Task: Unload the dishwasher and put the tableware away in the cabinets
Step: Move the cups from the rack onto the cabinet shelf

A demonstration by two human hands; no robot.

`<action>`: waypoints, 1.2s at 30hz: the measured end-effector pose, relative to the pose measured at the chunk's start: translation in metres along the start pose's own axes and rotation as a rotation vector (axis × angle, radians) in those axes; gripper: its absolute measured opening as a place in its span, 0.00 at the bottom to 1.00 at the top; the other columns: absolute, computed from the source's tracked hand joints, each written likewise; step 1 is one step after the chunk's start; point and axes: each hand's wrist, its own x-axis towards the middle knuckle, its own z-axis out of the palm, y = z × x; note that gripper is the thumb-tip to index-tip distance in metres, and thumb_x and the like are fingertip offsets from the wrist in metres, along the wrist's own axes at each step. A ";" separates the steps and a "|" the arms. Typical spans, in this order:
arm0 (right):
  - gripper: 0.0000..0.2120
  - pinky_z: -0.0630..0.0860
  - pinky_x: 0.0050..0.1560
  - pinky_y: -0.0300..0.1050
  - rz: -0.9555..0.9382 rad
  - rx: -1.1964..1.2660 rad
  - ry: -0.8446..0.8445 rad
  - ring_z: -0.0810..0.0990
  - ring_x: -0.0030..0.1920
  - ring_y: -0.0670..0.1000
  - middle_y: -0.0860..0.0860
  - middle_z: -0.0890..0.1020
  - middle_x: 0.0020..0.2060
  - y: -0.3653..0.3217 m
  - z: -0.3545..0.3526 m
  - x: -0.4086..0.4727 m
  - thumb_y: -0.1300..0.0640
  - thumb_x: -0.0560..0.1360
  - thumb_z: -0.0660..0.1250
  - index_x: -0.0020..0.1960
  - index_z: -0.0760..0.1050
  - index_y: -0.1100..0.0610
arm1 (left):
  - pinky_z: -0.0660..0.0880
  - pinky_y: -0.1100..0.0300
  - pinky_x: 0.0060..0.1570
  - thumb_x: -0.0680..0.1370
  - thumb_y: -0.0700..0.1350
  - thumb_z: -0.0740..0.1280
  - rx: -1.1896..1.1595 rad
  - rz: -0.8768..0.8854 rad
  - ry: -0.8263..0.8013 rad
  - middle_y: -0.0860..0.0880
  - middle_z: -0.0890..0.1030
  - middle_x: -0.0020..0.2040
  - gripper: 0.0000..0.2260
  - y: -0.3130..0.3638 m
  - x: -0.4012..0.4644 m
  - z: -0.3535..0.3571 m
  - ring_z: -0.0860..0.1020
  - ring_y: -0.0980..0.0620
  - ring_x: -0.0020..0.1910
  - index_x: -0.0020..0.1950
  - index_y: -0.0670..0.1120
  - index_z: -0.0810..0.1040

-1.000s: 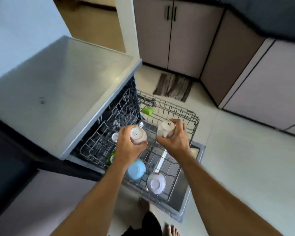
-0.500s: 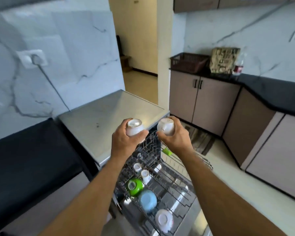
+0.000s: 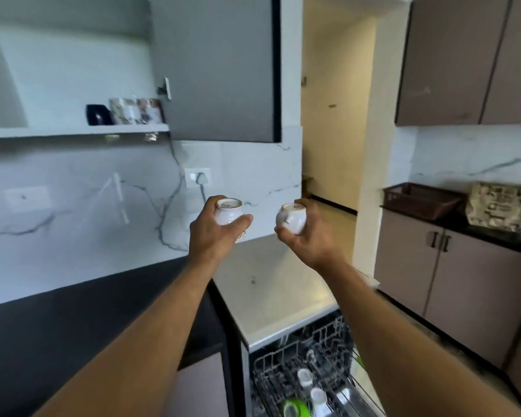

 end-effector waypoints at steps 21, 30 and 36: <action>0.29 0.76 0.50 0.44 -0.348 0.092 -0.040 0.80 0.50 0.51 0.48 0.80 0.52 -0.235 0.235 0.182 0.44 0.70 0.73 0.66 0.66 0.49 | 0.75 0.59 0.51 0.71 0.63 0.71 0.086 0.142 0.376 0.60 0.80 0.47 0.18 -0.018 0.244 -0.280 0.78 0.54 0.50 0.54 0.55 0.74; 0.32 0.75 0.56 0.45 -0.417 0.051 0.001 0.78 0.56 0.52 0.49 0.79 0.58 -0.275 0.311 0.235 0.42 0.71 0.72 0.70 0.63 0.47 | 0.72 0.66 0.46 0.71 0.61 0.72 0.081 0.153 0.290 0.62 0.81 0.47 0.14 -0.056 0.306 -0.331 0.78 0.61 0.49 0.52 0.56 0.78; 0.35 0.68 0.64 0.42 -0.408 0.001 -0.010 0.72 0.64 0.53 0.53 0.69 0.65 -0.273 0.343 0.280 0.44 0.71 0.73 0.72 0.64 0.52 | 0.77 0.58 0.52 0.71 0.60 0.74 0.101 0.175 0.311 0.58 0.82 0.49 0.16 -0.088 0.351 -0.345 0.80 0.56 0.51 0.54 0.55 0.78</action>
